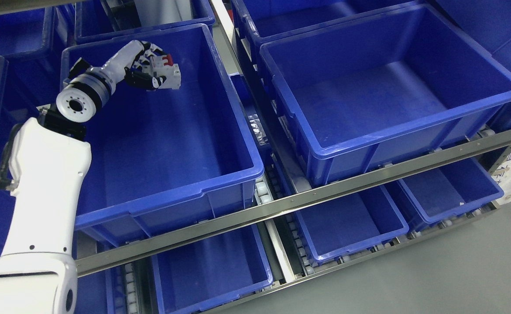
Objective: Place circuit breaker on shelf
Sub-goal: 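Lower the breaker into the upper blue bin and open the left hand, then withdraw the open left hand upward from the bin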
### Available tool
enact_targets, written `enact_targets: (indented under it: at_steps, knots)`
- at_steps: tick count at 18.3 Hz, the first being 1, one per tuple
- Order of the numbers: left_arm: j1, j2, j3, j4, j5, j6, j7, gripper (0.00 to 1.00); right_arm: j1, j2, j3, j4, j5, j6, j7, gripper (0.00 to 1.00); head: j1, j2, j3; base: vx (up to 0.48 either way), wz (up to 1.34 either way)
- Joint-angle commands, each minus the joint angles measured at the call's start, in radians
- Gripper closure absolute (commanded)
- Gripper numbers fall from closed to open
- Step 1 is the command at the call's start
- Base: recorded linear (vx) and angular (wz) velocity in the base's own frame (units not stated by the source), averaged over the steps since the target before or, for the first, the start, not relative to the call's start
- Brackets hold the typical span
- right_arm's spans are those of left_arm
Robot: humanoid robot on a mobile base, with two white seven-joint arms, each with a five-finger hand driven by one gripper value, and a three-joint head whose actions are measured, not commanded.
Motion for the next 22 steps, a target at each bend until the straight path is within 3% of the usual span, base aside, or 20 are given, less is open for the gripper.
enact_targets:
  at_steps: [1,3,10,12,14,15,18,22]
  knots:
    - [-0.015,0.020,-0.053,0.281,-0.015,-0.006,0.034,0.70,0.000,-0.017,0.020,0.000,0.000,0.059,0.000,0.00,0.0000,0.000,0.000,0.000,0.00]
    - [-0.015,0.020,-0.052,0.281,-0.015,-0.006,0.073,0.58,0.000,-0.017,0.020,0.000,0.000,0.059,0.000,0.00,0.0000,0.000,0.000,0.000,0.00]
    - [-0.039,0.026,-0.041,0.277,-0.015,-0.006,0.132,0.30,0.000,-0.017,0.020,0.000,0.000,0.059,0.000,0.00,0.0000,0.000,0.000,0.000,0.00]
    - [-0.090,0.026,-0.031,0.266,-0.012,-0.006,0.139,0.16,0.000,-0.017,0.020,0.000,0.000,0.059,0.000,0.00,0.0000,0.000,0.000,0.000,0.00]
    - [-0.139,0.016,0.059,0.251,0.011,-0.005,0.155,0.05,0.000,-0.017,0.020,0.000,0.000,0.059,0.000,0.00,0.0000,0.000,0.000,0.000,0.00]
    - [-0.147,0.005,0.182,0.251,0.062,-0.005,0.203,0.01,0.000,-0.017,0.020,0.000,0.000,0.059,0.000,0.00,0.0000,0.000,0.000,0.000,0.00]
    - [-0.152,-0.118,0.441,0.226,0.265,-0.022,0.382,0.01,0.000,-0.017,0.020,0.000,0.000,0.059,0.000,0.00,0.0000,0.000,0.000,0.000,0.00]
    - [-0.061,-0.165,0.479,0.011,0.424,-0.029,0.395,0.01,0.000,-0.017,0.020,0.000,0.000,0.059,0.000,0.00,0.0000,0.000,0.000,-0.040,0.02]
